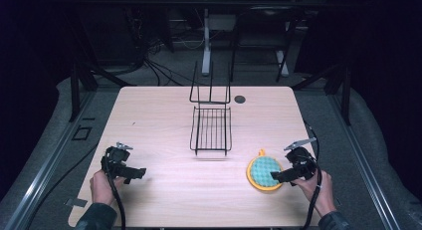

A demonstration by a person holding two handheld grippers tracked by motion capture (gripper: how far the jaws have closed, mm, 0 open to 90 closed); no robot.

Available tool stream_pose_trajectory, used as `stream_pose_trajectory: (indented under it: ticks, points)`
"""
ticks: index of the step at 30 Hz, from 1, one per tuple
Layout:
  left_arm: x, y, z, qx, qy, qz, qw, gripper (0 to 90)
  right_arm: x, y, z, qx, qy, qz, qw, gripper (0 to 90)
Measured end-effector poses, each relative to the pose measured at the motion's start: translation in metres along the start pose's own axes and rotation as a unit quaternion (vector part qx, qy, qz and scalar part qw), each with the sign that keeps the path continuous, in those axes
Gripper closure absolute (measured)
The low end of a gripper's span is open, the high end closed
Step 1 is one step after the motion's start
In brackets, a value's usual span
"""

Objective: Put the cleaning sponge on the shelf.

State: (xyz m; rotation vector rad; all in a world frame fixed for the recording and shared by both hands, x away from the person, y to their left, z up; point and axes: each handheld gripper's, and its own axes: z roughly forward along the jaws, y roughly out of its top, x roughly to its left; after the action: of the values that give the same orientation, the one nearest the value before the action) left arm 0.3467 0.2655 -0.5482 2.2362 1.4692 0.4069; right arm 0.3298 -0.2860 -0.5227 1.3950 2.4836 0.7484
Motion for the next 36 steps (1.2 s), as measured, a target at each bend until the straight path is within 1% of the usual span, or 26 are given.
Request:
stream_pose_trajectory:
  ticks: [1,2,3,4,5,6,7,8,9,10,11,13,14,15,17,18,19,22,24,25,26,29,30,31,33,36]
  points:
    - [-0.001,0.000,0.000,-0.001,0.000,0.002,1.0000,0.0,-0.001,0.002,0.003,-0.003,0.003,0.002,1.0000,4.8]
    - [-0.001,-0.001,-0.001,0.001,0.001,0.004,1.0000,0.0,-0.003,0.003,0.004,0.002,0.005,0.005,1.0000,8.9]
    - [-0.002,-0.001,0.000,0.002,0.000,0.004,1.0000,0.0,-0.004,0.005,0.007,-0.002,0.009,0.011,0.9999,10.3]
    - [-0.002,0.000,0.000,0.002,0.001,0.005,1.0000,0.0,-0.005,0.006,0.009,0.002,0.012,0.011,0.9999,11.5]
    - [-0.001,0.000,0.001,0.002,0.000,0.005,1.0000,0.0,-0.005,0.006,0.012,0.006,0.017,0.016,0.9997,14.9]
    - [0.000,0.001,0.002,0.005,0.000,0.008,1.0000,0.1,-0.005,0.007,0.015,0.011,0.017,0.016,0.9997,15.1]
    - [-0.001,0.001,0.002,0.006,-0.001,0.005,1.0000,0.0,-0.005,0.008,0.017,0.019,0.020,0.016,0.9995,15.9]
    - [0.000,0.001,0.003,0.008,-0.001,0.007,0.9999,0.0,-0.004,0.007,0.021,0.020,0.020,0.014,0.9995,19.5]
    - [0.000,0.002,0.004,0.011,-0.001,0.008,0.9999,0.0,-0.003,0.007,0.024,0.030,0.016,0.006,0.9994,24.5]
    - [-0.001,0.002,0.004,0.012,-0.002,0.008,0.9999,0.0,0.000,0.007,0.027,0.036,0.017,0.006,0.9992,25.5]
    - [-0.001,0.002,0.004,0.014,-0.003,0.010,0.9998,0.1,0.001,0.006,0.028,0.035,0.020,0.010,0.9991,28.5]
    - [-0.002,0.001,0.003,0.012,-0.003,0.012,0.9998,0.0,0.002,0.006,0.027,0.042,0.021,0.007,0.9989,35.3]
    - [-0.002,0.001,0.003,0.014,-0.002,0.014,0.9998,0.1,0.003,0.006,0.027,0.037,0.025,0.009,0.9990,38.7]
    - [-0.002,0.001,0.002,0.014,-0.003,0.013,0.9998,0.1,0.003,0.005,0.028,0.040,0.020,0.008,0.9990,41.1]
    - [-0.002,0.001,0.002,0.015,-0.002,0.011,0.9998,0.1,0.004,0.004,0.027,0.044,0.021,0.015,0.9987,45.5]
    - [-0.002,0.001,0.002,0.016,-0.002,0.012,0.9998,0.2,0.004,0.004,0.027,0.048,0.024,0.022,0.9983,47.8]
    - [-0.002,0.001,0.002,0.017,-0.002,0.012,0.9998,0.4,0.003,0.004,0.027,0.046,0.028,0.024,0.9983,49.7]
    - [-0.003,0.001,0.003,0.021,-0.004,0.017,0.9996,0.9,0.002,0.002,0.027,0.037,0.028,0.033,0.9984,55.7]
    - [-0.003,0.001,0.002,0.018,-0.003,0.011,0.9998,1.6,0.003,0.001,0.026,0.035,0.028,0.036,0.9983,60.4]
    - [-0.003,0.001,0.001,0.018,-0.003,0.009,0.9998,2.1,0.003,0.001,0.026,0.035,0.027,0.037,0.9983,62.6]
    - [-0.003,0.001,0.001,0.017,-0.003,0.008,0.9998,2.2,0.004,0.000,0.026,0.029,0.025,0.037,0.9986,64.9]
    - [-0.003,0.001,0.001,0.016,-0.005,0.005,0.9998,3.0,0.005,-0.001,0.025,0.024,0.020,0.034,0.9990,71.4]
    - [-0.004,0.001,0.002,0.017,-0.005,0.006,0.9998,3.2,0.005,-0.002,0.025,0.023,0.014,0.029,0.9992,73.8]
    - [-0.005,0.001,0.002,0.017,-0.002,0.006,0.9998,3.5,0.005,-0.002,0.025,0.015,0.017,0.033,0.9992,75.7]
    - [-0.007,0.002,0.001,0.021,0.005,0.010,0.9997,4.3,0.006,-0.003,0.024,0.012,0.016,0.032,0.9993,79.2]
    - [-0.008,0.003,-0.001,0.016,0.015,0.004,0.9998,4.5,0.007,-0.002,0.023,0.011,0.016,0.033,0.9993,81.8]
